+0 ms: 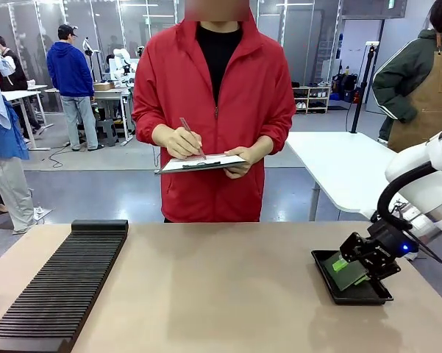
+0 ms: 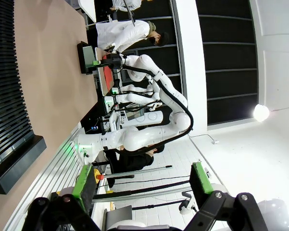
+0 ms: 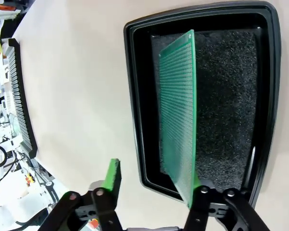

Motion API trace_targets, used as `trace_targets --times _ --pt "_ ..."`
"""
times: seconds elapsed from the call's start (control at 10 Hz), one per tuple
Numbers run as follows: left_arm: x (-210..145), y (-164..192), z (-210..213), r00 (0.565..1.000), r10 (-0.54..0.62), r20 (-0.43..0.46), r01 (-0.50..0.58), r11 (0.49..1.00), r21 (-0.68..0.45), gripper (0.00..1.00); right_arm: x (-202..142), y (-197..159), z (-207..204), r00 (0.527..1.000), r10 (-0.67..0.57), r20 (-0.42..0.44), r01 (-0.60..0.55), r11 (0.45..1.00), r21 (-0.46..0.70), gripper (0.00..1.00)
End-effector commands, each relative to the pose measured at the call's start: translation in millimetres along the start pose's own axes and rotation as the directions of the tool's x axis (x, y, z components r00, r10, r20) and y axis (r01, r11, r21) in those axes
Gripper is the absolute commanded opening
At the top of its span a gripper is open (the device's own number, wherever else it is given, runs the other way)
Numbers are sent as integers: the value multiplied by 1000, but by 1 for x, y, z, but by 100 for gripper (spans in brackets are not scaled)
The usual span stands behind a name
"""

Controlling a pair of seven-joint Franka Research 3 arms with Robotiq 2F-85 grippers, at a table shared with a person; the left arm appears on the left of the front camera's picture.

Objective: Inspect the PCB.
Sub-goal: Place the Blank PCB in the ESD tray.

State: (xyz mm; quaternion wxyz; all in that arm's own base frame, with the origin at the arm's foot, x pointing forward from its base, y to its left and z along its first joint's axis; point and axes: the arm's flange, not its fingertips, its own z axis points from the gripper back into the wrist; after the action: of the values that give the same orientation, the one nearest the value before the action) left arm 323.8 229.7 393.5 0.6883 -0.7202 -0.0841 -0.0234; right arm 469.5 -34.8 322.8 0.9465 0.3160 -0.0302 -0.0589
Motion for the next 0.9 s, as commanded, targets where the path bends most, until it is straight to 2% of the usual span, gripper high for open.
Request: trace_targets --times 0.0,0.1,0.4,0.8 --pt "-2 -4 0 1000 13 -6 -13 1000 8 100 -14 13 6 999 -19 29 20 999 -40 94" --pt "-2 -4 0 1000 13 -6 -13 1000 8 100 -16 14 9 999 -24 44 26 998 -49 100" --pt "-2 -4 0 1000 13 -6 -13 1000 8 100 -23 17 20 996 -33 87 43 993 -112 100" --pt "-2 -4 0 1000 13 -6 -13 1000 8 100 -27 20 36 992 -31 125 46 992 -115 100"
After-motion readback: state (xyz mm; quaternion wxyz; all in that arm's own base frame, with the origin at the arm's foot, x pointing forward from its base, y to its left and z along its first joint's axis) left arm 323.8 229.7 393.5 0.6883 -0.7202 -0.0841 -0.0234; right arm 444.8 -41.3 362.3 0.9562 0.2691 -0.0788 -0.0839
